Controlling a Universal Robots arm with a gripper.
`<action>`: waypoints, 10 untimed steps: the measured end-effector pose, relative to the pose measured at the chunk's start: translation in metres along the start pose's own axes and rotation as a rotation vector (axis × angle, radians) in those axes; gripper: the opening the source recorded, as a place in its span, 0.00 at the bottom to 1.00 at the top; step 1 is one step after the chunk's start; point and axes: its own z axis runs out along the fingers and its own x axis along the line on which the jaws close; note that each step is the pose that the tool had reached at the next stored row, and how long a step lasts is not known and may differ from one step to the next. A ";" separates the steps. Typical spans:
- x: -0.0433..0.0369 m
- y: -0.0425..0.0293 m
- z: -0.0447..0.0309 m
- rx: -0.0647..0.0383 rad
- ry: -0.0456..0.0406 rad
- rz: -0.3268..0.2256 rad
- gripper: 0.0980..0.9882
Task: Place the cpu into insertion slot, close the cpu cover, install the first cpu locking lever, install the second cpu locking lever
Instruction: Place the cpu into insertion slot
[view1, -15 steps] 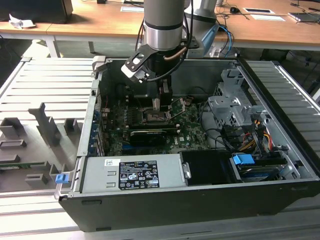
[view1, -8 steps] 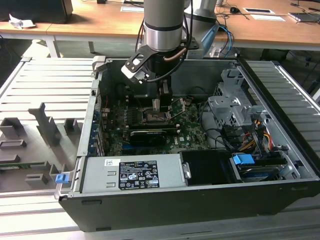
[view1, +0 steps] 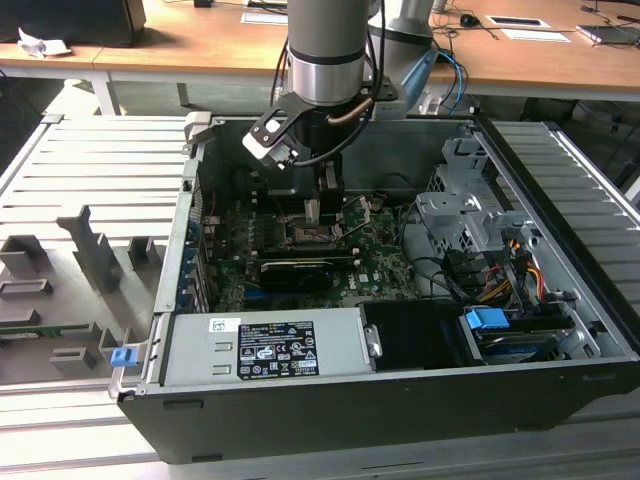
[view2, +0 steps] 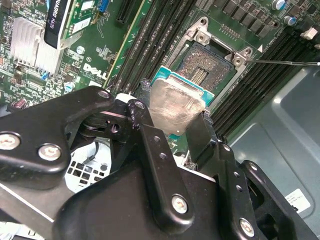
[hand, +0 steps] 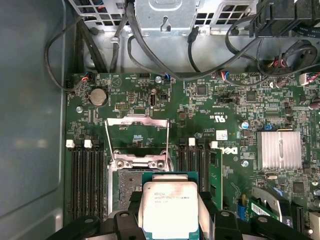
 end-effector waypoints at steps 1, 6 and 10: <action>0.0000 0.0000 0.0002 0.000 0.0000 0.000 0.48; 0.0000 -0.0002 0.0021 0.000 0.0000 0.000 0.48; -0.0001 -0.0003 0.0031 0.000 -0.0001 0.000 0.48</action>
